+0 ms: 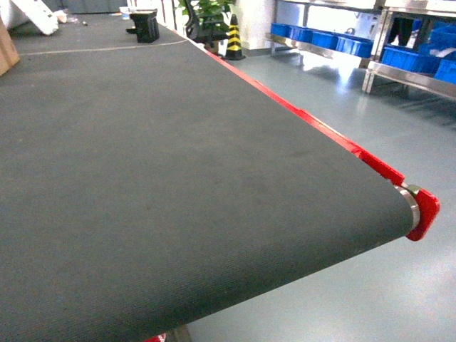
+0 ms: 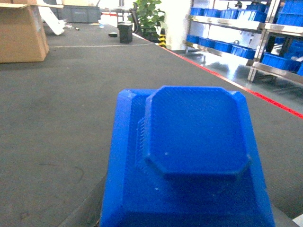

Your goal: Sort blue parts and orange caps into right shelf containers

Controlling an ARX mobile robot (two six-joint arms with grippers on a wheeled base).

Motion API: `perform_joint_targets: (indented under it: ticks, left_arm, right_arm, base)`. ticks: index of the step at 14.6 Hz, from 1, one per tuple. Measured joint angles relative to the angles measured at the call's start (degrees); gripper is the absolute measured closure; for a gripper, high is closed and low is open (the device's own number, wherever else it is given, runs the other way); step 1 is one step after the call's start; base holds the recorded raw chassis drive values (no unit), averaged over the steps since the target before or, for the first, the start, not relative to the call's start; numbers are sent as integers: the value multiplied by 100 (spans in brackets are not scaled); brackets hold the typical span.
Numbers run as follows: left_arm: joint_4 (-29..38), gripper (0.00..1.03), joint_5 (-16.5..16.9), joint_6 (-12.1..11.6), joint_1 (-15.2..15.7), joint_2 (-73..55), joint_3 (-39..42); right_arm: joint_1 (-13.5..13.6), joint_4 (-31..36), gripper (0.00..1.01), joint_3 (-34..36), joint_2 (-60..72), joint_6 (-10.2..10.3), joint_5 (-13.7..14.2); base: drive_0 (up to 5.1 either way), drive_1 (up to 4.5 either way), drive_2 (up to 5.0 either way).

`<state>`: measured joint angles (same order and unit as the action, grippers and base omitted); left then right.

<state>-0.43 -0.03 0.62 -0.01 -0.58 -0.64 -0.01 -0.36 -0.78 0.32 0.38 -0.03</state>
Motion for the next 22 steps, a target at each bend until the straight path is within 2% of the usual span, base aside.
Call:
perform_joint_targets:
  ticks: [22]
  left_arm:
    - [2, 61, 0, 0, 0, 0, 0]
  right_arm:
    - [0, 0, 57, 0, 0, 0, 0]
  base:
    - [-161, -161, -161]
